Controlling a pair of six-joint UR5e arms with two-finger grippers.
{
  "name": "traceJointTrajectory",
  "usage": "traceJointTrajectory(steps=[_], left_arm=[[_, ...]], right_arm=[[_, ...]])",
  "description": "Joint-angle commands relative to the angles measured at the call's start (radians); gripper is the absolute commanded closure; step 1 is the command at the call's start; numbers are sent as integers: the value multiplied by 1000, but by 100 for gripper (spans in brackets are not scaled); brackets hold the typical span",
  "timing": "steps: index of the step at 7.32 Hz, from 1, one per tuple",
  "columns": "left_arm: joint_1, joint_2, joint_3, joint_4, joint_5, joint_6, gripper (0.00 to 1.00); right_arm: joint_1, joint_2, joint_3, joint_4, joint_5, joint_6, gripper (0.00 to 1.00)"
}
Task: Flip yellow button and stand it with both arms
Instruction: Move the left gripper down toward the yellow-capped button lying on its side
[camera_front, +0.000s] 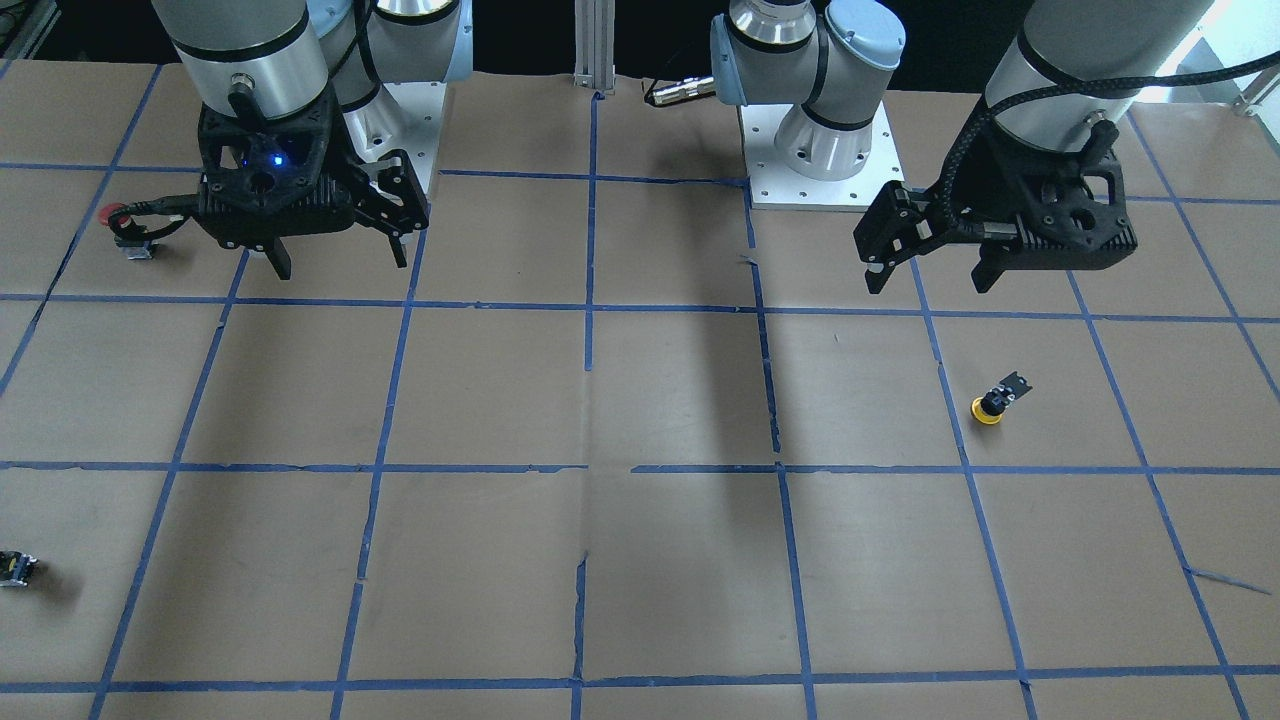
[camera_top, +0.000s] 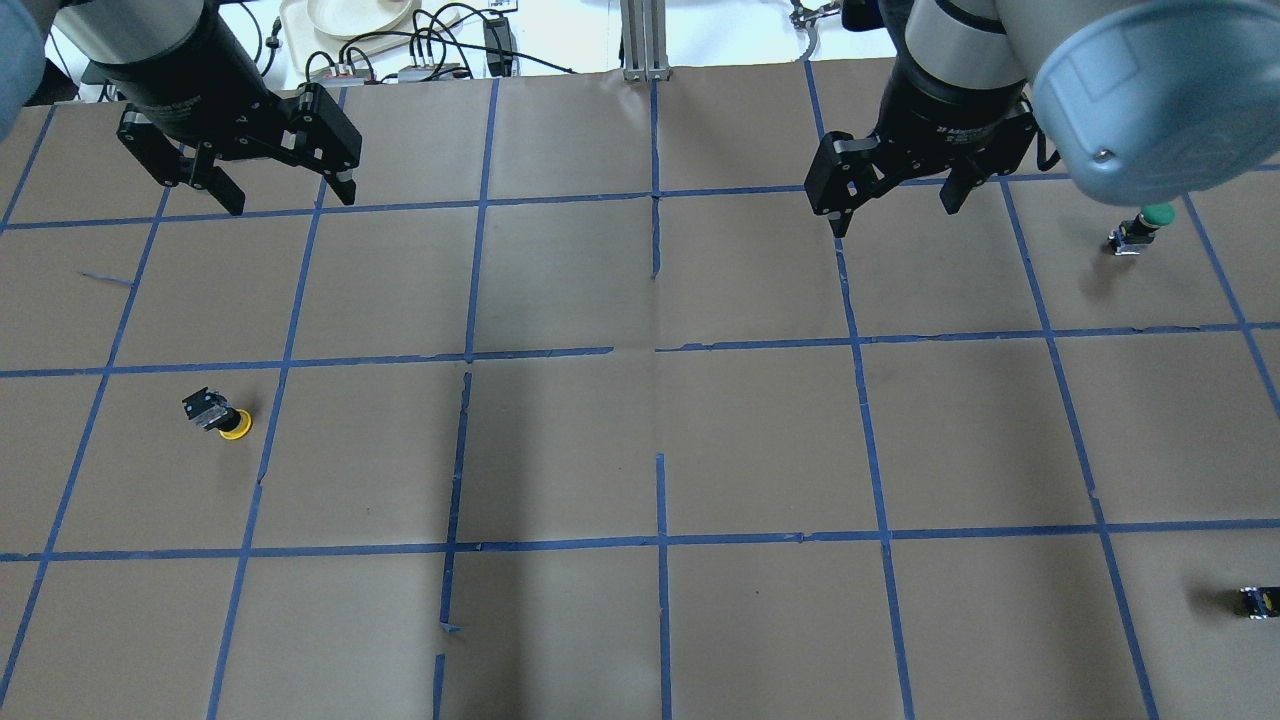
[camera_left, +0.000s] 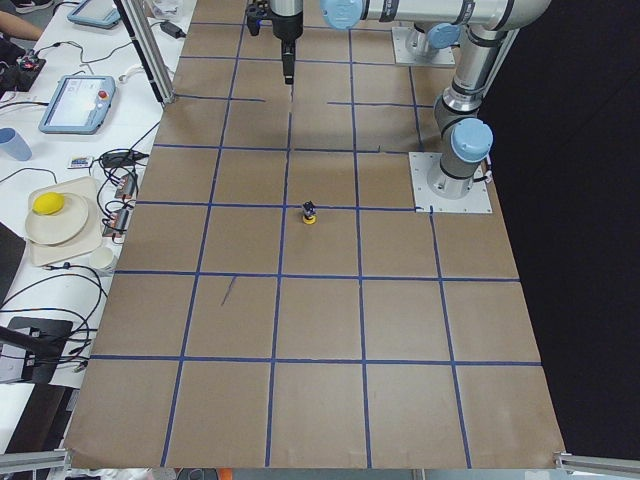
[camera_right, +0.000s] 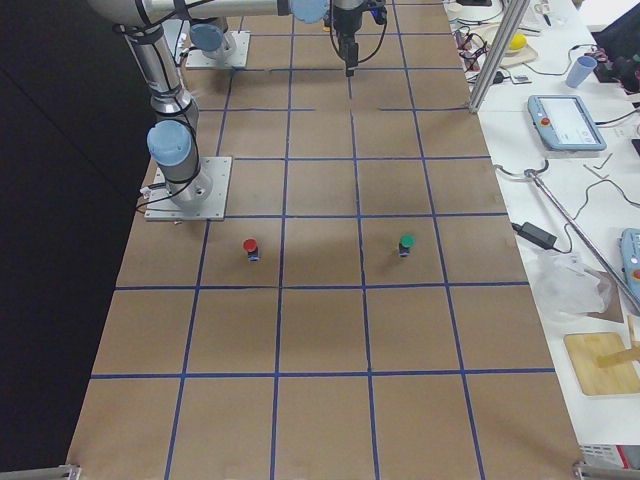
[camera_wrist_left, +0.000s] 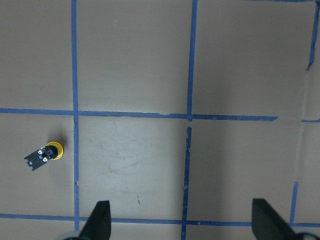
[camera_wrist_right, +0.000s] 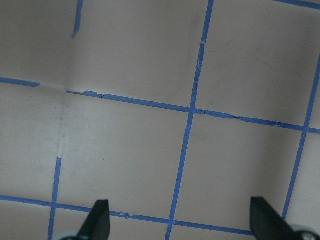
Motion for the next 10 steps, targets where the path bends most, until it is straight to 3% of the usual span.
traceJointTrajectory(steps=[1,3,5,10], left_arm=[[4,27,-43,-6,3,59,0],[63,35,-80,-23,35,81,0],[222,10,-123,-29,50,91,0],[448,-160,-159,90,50,91,0]], right_arm=[[0,-1,0,1,-1,1,0],[0,-1,0,3,-3,5,0],[3,-1,1,14,2,11,0],[1,-2,1,11,-3,5,0]])
